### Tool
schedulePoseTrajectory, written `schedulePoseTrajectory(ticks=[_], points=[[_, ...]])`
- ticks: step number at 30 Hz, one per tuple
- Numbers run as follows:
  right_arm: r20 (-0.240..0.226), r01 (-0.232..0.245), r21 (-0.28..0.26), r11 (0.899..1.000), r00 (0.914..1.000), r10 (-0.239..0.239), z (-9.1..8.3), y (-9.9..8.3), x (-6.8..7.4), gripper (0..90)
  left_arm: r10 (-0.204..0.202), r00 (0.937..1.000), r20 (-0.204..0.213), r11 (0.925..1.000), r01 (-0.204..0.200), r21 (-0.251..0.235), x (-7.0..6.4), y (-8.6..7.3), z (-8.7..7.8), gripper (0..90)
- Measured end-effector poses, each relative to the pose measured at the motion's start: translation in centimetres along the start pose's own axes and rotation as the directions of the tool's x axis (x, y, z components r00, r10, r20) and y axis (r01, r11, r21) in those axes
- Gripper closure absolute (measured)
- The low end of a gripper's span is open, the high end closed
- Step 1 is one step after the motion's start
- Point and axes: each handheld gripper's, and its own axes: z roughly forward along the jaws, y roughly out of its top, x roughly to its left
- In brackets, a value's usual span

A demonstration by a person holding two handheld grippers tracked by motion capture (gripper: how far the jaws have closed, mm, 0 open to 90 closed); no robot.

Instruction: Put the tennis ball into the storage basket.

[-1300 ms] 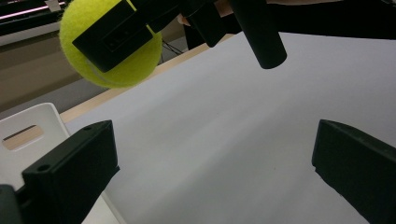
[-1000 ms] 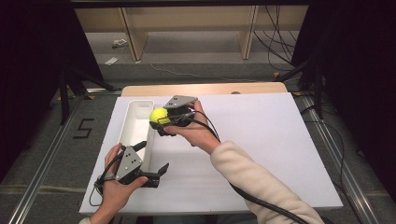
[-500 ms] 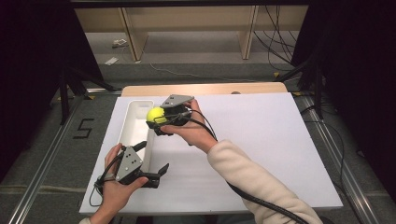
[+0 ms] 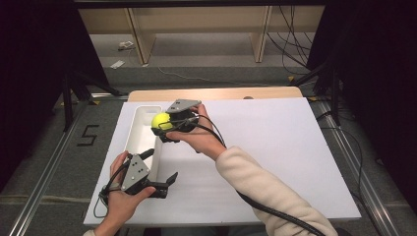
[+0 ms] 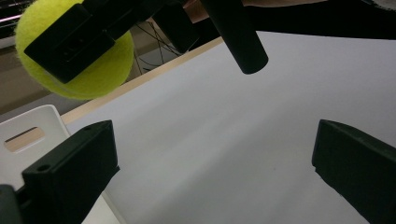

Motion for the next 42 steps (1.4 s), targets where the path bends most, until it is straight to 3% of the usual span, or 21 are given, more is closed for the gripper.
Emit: schedulePoseTrajectory(ticks=[42], points=[[-0.001, -0.013, 0.002, 1.0, 0.9999, 0.013, 0.72, 0.88, 0.2, 26.8, 0.003, 1.0, 0.003, 1.0, -0.003, 0.001, -0.08, 0.02, 0.03, 0.0]])
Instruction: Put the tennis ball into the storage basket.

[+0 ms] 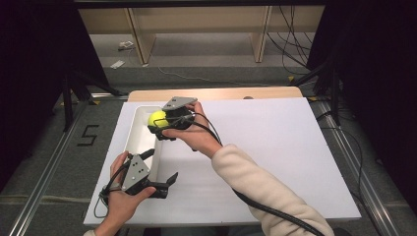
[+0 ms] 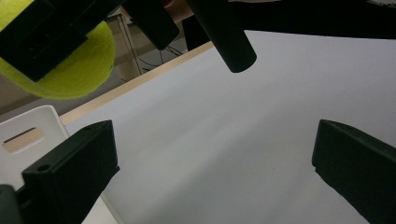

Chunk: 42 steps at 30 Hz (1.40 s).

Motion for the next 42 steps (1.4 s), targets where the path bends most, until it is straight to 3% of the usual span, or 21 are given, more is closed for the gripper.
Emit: schedulePoseTrajectory(ticks=[42], points=[[-0.014, 0.016, 0.011, 1.0, 0.9998, -0.016, 1.8, 0.7, 0.2, 26.8, 0.004, 1.0, -0.003, 1.0, -0.004, 0.0, 0.0, 0.0, 0.0, 0.0]])
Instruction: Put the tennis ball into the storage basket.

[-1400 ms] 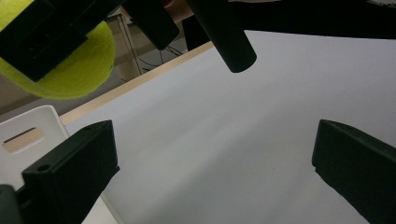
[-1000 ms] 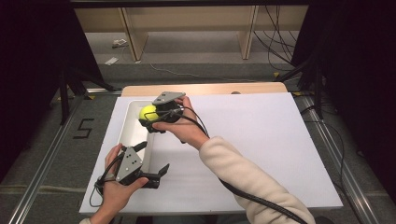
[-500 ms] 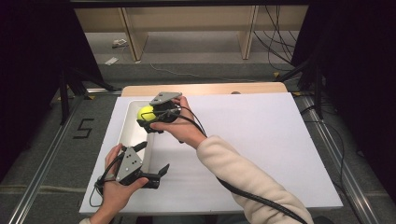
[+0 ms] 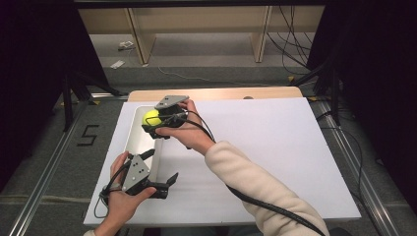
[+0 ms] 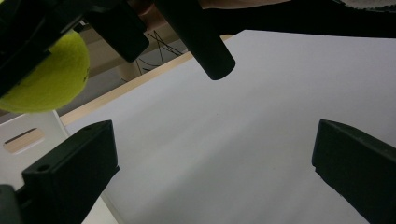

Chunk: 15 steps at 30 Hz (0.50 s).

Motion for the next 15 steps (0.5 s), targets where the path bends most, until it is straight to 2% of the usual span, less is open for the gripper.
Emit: schedulePoseTrajectory(ticks=[4, 15], points=[[0.0, -0.01, 0.004, 1.0, 1.0, 0.01, 0.25, -0.26, 0.05, 26.8, 0.004, 1.0, 0.004, 1.0, -0.004, 0.0, -0.09, 0.0, 0.03, 0.0], [-0.001, 0.001, 0.009, 1.0, 1.0, -0.001, 0.79, 0.11, 0.2, 26.7, 0.003, 1.0, 0.008, 1.0, -0.003, 0.0, -0.1, 0.01, 0.04, 0.0]])
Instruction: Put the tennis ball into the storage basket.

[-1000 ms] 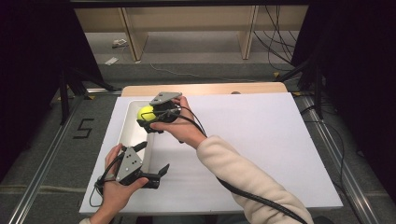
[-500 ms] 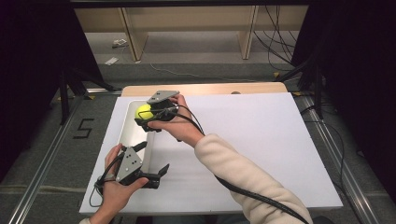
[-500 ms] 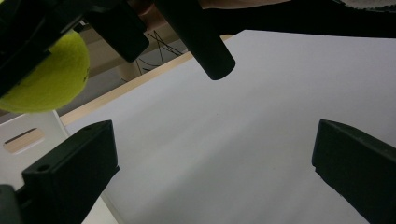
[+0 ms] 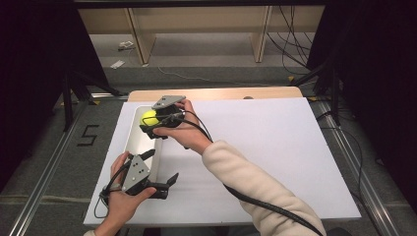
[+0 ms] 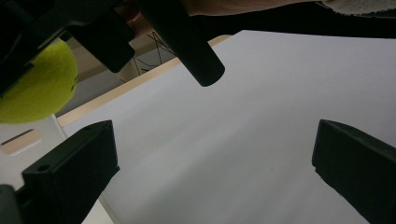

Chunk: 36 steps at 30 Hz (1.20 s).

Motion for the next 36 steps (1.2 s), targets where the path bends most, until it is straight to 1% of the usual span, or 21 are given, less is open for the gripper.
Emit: schedulePoseTrajectory(ticks=[8, 17, 22, 25, 32, 36], points=[[-0.011, 0.0, 0.009, 1.0, 0.9999, 0.0, 0.8, 0.1, 0.2, 26.7, 0.0, 1.0, -0.002, 1.0, 0.0, -0.002, 0.1, 0.0, -0.1, 0.0], [-0.02, 0.006, 0.016, 1.0, 0.9998, -0.005, 1.2, 0.2, 0.4, 26.7, 0.001, 1.0, -0.003, 1.0, -0.001, -0.001, 0.0, 0.0, -0.1, 0.0], [-0.014, 0.009, 0.023, 1.0, 0.9999, -0.009, 1.5, 0.2, 0.3, 26.7, 0.002, 1.0, -0.002, 1.0, -0.002, 0.002, 0.0, 0.0, -0.1, 0.0], [-0.012, 0.006, 0.018, 1.0, 0.9999, -0.005, 1.6, 0.3, 0.3, 26.7, 0.001, 1.0, -0.003, 1.0, -0.001, 0.002, 0.0, 0.0, -0.1, 0.0], [-0.016, 0.01, 0.034, 0.999, 0.9998, -0.009, 2.0, 0.2, 0.3, 26.6, 0.005, 1.0, -0.003, 1.0, -0.005, 0.005, 0.0, 0.0, -0.1, 0.0], [-0.016, 0.011, 0.032, 0.999, 0.9998, -0.011, 2.1, 0.3, 0.2, 26.7, 0.008, 1.0, -0.003, 1.0, -0.008, 0.004, 0.0, 0.0, -0.1, 0.0]])
